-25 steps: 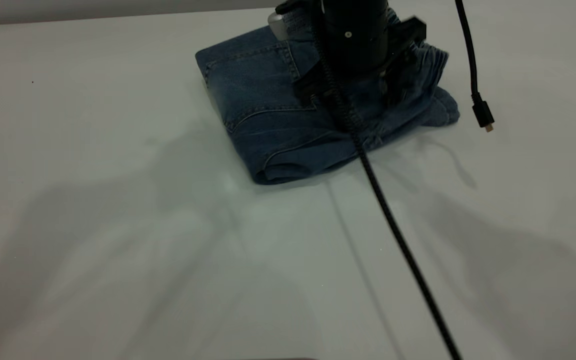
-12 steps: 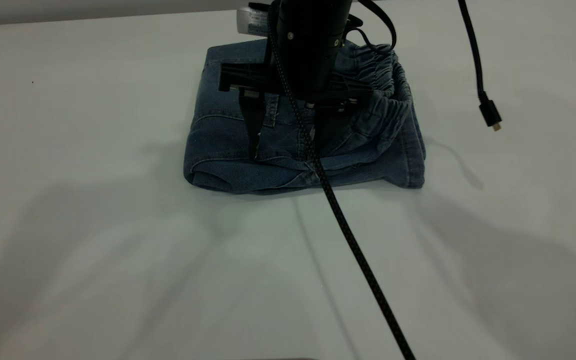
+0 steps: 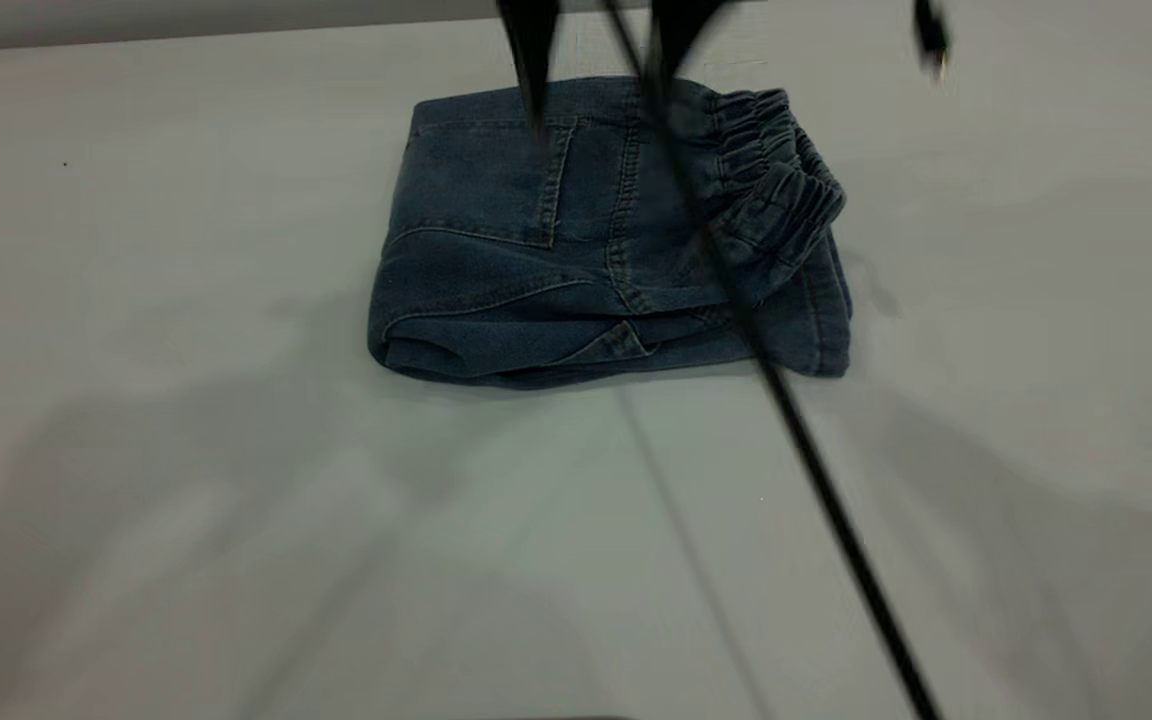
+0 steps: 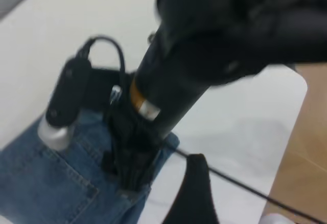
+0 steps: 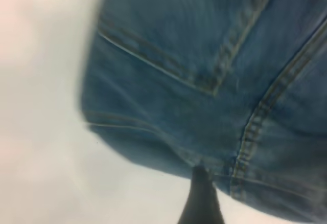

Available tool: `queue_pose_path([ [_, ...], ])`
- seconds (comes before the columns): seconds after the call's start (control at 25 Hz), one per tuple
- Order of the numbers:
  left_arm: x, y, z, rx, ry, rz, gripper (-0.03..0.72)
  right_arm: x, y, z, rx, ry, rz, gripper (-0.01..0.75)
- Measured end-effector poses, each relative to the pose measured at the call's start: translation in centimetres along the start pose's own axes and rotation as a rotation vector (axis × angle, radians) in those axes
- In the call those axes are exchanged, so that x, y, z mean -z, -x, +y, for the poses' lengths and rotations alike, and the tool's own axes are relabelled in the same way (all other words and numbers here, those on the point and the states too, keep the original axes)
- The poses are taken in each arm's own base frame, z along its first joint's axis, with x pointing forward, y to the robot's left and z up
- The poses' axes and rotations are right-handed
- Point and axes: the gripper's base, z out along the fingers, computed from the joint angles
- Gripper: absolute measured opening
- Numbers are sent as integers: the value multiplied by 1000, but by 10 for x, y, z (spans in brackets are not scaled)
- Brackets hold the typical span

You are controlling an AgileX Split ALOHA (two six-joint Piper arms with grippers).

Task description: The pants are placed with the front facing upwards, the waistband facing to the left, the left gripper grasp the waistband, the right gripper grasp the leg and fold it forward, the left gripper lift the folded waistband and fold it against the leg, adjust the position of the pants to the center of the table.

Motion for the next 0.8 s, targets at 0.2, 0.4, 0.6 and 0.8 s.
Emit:
queue_pose_path([
  [0.2, 37, 1, -20, -84, 100, -20, 574, 96, -10, 14, 86, 47, -170, 476],
  [0.4, 79, -4, -39, -104, 270, -39, 574, 206, -46, 23, 180, 87, -388, 476],
  [0.6, 118, -18, -57, -62, 426, -68, 574, 288, -99, 21, 226, 106, -558, 476],
  [0.8, 132, -48, -74, -13, 446, -67, 574, 316, -163, 4, 252, 66, -586, 476],
])
